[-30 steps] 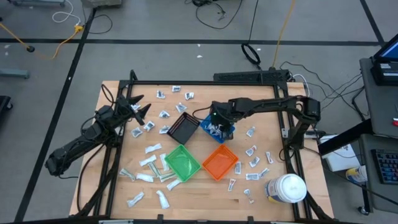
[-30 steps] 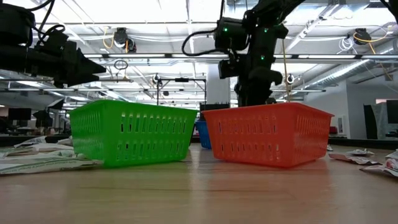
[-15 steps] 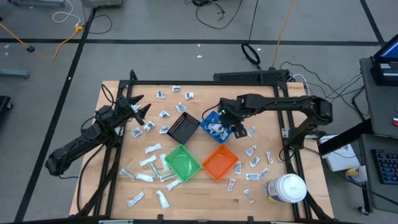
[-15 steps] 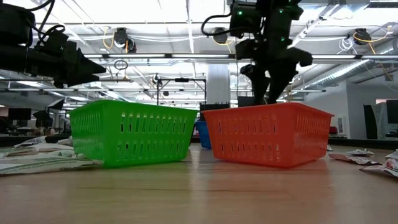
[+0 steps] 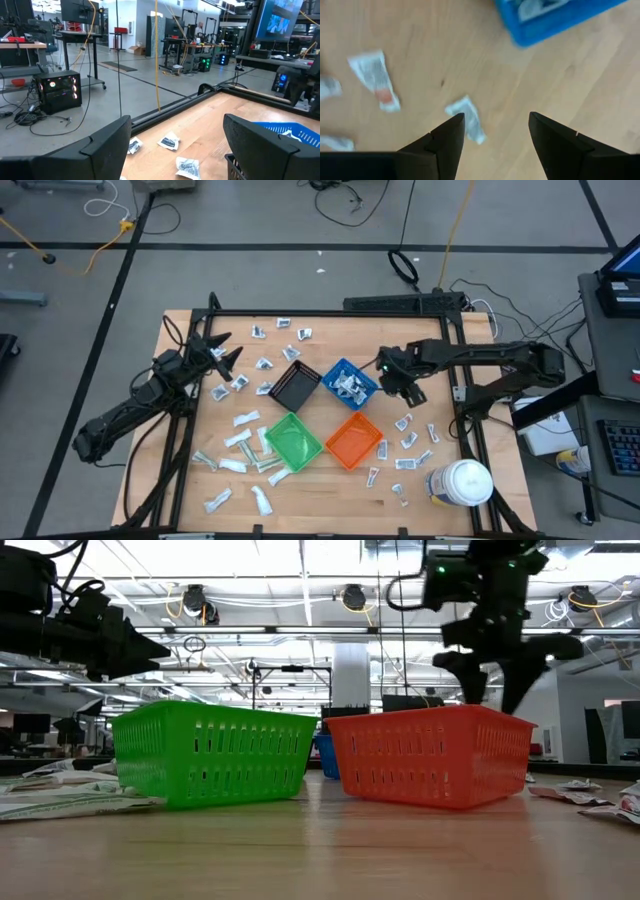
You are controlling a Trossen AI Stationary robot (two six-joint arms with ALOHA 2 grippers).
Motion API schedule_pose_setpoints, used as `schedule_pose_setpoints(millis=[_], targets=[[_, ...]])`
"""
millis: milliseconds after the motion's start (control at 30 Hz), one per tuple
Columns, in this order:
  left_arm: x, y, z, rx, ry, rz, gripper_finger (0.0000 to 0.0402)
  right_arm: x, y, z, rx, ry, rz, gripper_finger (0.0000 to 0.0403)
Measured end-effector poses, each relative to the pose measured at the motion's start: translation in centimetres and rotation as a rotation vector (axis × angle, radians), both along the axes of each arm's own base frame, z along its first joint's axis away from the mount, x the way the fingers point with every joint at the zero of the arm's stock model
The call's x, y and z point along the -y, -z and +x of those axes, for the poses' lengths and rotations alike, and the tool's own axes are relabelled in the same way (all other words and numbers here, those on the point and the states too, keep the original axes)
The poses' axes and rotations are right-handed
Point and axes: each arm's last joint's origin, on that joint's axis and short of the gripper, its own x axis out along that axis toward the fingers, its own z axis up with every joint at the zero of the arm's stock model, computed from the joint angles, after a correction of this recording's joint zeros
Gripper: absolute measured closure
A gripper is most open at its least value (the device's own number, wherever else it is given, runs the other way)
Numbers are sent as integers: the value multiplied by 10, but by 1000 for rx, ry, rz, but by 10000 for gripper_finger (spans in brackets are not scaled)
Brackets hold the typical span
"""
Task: Pick & Place First Aid Supplies
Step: Put the orange ointment pack into the orange bin
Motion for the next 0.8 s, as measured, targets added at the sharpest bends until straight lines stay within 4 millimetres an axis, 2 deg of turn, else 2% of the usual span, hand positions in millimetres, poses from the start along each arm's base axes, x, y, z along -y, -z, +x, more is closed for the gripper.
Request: schedule_pose_setpoints(millis=[433,800], targets=[[0,0,0,-1,0,-1,78,-1,47,-41,-92,-89,-41,191],[0,0,0,-1,0,-1,78,1,70,-30,-100,-98,-33,191]])
